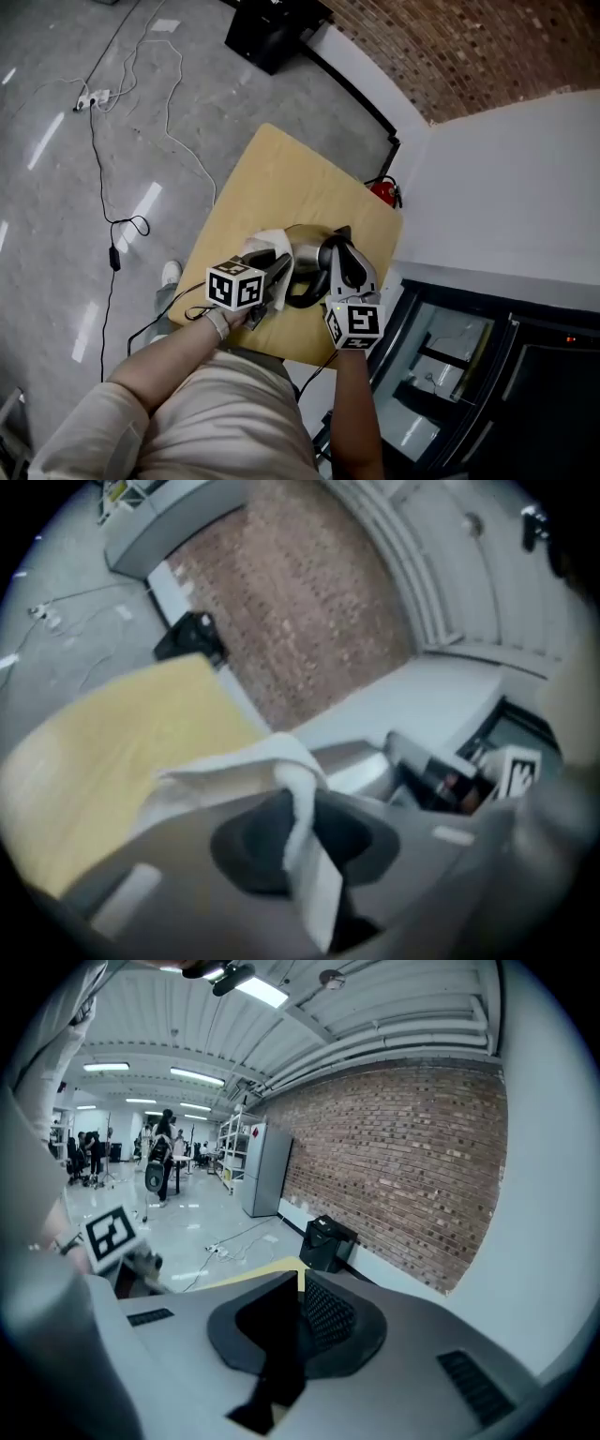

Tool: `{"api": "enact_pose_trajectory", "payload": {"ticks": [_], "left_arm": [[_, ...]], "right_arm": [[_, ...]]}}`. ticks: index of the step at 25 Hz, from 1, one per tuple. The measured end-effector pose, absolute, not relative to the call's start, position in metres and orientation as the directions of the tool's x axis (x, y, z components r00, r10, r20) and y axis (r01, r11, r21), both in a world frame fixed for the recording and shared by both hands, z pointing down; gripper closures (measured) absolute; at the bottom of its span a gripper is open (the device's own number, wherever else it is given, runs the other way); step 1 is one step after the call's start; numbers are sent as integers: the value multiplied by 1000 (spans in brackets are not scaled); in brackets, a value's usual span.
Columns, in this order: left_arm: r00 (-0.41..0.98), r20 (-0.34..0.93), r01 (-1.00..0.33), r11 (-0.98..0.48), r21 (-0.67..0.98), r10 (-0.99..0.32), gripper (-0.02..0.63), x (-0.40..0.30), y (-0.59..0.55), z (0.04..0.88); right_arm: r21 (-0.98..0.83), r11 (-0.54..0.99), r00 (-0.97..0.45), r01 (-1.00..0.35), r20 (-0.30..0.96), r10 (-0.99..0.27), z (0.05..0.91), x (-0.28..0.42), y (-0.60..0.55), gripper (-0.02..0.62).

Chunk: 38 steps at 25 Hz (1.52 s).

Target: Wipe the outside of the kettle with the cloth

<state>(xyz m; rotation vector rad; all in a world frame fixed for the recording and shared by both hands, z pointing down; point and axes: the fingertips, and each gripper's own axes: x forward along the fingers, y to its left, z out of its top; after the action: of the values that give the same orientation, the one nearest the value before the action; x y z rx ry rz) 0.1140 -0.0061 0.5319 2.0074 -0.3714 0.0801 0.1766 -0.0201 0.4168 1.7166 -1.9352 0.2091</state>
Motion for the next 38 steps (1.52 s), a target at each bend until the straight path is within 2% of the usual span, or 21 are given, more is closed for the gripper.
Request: {"api": "enact_pose_trajectory", "payload": {"ticks": [2, 3, 4, 6, 8, 11, 13, 16, 17, 18, 20, 22, 23, 24, 26, 28, 30, 33, 36, 38], "left_arm": [[949, 64, -221, -502, 836, -310, 545, 114, -48, 475], [949, 51, -223, -550, 805, -310, 545, 118, -63, 463], [954, 95, -254, -594, 763, -286, 545, 125, -72, 466], [937, 275, -349, -624, 699, -216, 552, 139, -75, 513], [892, 434, -429, -545, 721, -127, 554, 139, -63, 577], [871, 485, -458, -478, 750, -75, 554, 128, -41, 603], [909, 399, -397, -544, 739, -120, 555, 135, -40, 554], [983, 141, -186, -650, 737, -122, 549, 161, -42, 451], [985, 111, -169, -660, 732, -129, 548, 166, -41, 440], [980, 125, -198, -648, 736, -157, 546, 166, -42, 447], [941, 267, -338, -522, 783, -209, 551, 152, -44, 507], [889, 440, -455, -351, 818, -126, 555, 133, -34, 577], [879, 471, -465, -349, 814, -74, 557, 130, -28, 585], [887, 458, -438, -415, 798, -56, 556, 133, -26, 569], [943, 323, -300, -615, 729, -77, 552, 151, -26, 493], [973, 215, -203, -737, 645, -80, 544, 164, -19, 438], [954, 282, -255, -764, 593, -99, 543, 157, -14, 454], [867, 498, -365, -663, 653, 14, 545, 118, 6, 534], [900, 435, -333, -602, 726, 28, 545, 82, 17, 526], [925, 379, -286, -652, 702, 1, 545, 76, 12, 494]], "right_arm": [[222, 202, -71, -954, 487, -870, 419, 171, -28, 574], [228, 212, -77, -950, 487, -870, 421, 167, -31, 572], [238, 212, -73, -948, 485, -871, 422, 165, -32, 573], [253, 184, -42, -950, 478, -877, 421, 167, -28, 572], [264, 152, -10, -952, 474, -880, 418, 173, -18, 572], [259, 161, -22, -952, 469, -883, 415, 179, -13, 573], [255, 164, -29, -953, 462, -886, 413, 183, -13, 573], [265, 152, -18, -952, 448, -894, 411, 187, -18, 573], [267, 147, -14, -952, 445, -895, 411, 187, -18, 572], [267, 143, -10, -953, 443, -896, 411, 188, -17, 573], [264, 141, -10, -954, 441, -897, 411, 188, -14, 574], [265, 143, -13, -954, 440, -898, 411, 188, -12, 574], [265, 144, -14, -953, 439, -899, 412, 188, -11, 573], [265, 143, -13, -954, 437, -900, 412, 189, -11, 573], [268, 134, -7, -954, 427, -904, 411, 192, -12, 572], [272, 123, 1, -954, 415, -910, 409, 192, -15, 572], [270, 122, -4, -955, 401, -916, 409, 189, -15, 572], [176, 123, -37, -977, 426, -904, 409, 191, -5, 573], [-26, -61, 42, -998, 476, -878, 414, 219, 36, 574], [-163, -126, 29, -979, 496, -868, 433, 225, 73, 572]]}}
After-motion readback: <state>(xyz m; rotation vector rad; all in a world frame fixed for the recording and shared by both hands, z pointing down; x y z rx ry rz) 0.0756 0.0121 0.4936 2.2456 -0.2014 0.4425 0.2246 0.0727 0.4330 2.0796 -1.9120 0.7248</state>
